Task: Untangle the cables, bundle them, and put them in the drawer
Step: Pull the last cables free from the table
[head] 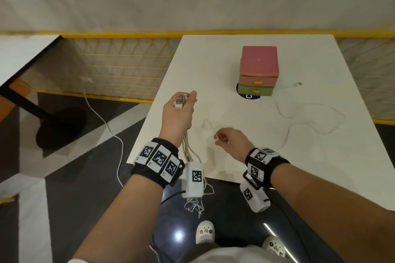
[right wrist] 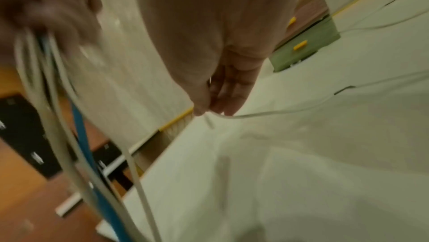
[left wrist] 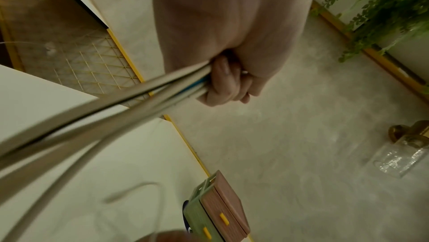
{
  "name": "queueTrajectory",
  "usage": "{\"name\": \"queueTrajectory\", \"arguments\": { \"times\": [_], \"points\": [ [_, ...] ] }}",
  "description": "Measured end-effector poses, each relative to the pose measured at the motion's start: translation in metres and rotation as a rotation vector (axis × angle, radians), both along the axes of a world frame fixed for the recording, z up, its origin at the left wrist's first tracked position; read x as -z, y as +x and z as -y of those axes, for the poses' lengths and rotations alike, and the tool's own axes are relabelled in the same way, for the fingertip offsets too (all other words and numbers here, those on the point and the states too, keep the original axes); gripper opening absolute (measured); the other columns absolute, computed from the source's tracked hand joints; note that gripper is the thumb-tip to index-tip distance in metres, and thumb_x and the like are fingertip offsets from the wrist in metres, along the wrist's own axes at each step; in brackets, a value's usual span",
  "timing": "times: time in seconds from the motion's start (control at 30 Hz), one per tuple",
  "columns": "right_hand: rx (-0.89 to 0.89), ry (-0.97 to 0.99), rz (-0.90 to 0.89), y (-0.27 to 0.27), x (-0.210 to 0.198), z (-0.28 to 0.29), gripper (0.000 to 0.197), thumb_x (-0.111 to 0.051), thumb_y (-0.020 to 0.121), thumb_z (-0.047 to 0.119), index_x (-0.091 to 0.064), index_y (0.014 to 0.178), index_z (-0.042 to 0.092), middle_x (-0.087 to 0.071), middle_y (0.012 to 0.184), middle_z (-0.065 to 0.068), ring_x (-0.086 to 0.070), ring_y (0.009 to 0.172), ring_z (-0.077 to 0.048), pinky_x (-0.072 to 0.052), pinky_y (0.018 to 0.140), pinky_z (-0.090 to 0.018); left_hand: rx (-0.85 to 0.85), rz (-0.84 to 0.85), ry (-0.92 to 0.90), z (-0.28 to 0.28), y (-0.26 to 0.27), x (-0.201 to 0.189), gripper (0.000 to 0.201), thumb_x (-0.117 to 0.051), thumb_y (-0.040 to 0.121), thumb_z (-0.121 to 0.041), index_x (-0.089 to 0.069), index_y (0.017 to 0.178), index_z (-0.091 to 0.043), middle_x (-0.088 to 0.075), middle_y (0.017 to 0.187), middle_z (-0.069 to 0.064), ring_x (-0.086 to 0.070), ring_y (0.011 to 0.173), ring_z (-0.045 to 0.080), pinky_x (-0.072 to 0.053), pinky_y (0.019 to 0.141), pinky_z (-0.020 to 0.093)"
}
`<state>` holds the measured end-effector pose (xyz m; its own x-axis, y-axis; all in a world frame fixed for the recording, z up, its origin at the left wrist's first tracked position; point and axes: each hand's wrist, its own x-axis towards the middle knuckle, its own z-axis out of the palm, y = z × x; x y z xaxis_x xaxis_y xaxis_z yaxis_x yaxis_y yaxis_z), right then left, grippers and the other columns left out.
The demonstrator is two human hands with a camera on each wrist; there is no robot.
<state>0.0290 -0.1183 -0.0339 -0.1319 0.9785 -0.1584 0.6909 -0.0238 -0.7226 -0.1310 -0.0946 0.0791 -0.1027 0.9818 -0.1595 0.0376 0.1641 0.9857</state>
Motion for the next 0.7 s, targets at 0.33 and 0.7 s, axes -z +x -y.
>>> {"name": "queueTrajectory", "arguments": {
  "times": [0.33,0.7],
  "points": [
    [0.016,0.291,-0.285,0.024,-0.073,0.031,0.022,-0.065,0.087,0.014,-0.068,0.109,0.017,-0.059,0.087,0.003,-0.057,0.080,-0.010,-0.044,0.073,-0.012,0.180,0.116,-0.066,-0.002,0.037,-0.007,0.028,-0.057,0.097,-0.038,-0.065,0.112,-0.016,-0.077,0.097,0.007,-0.026,0.036,0.009,-0.024,0.037,0.018],
    [-0.089,0.295,-0.201,0.042,-0.068,0.052,0.003,-0.060,0.091,0.021,-0.063,0.093,0.021,-0.061,0.092,0.003,-0.059,0.079,-0.011,-0.051,0.076,-0.027,0.193,0.192,0.080,-0.015,0.074,-0.027,0.022,-0.063,0.094,-0.027,-0.068,0.108,-0.010,-0.055,0.052,-0.005,-0.034,0.041,0.007,-0.029,0.044,0.019]
  ]
}}
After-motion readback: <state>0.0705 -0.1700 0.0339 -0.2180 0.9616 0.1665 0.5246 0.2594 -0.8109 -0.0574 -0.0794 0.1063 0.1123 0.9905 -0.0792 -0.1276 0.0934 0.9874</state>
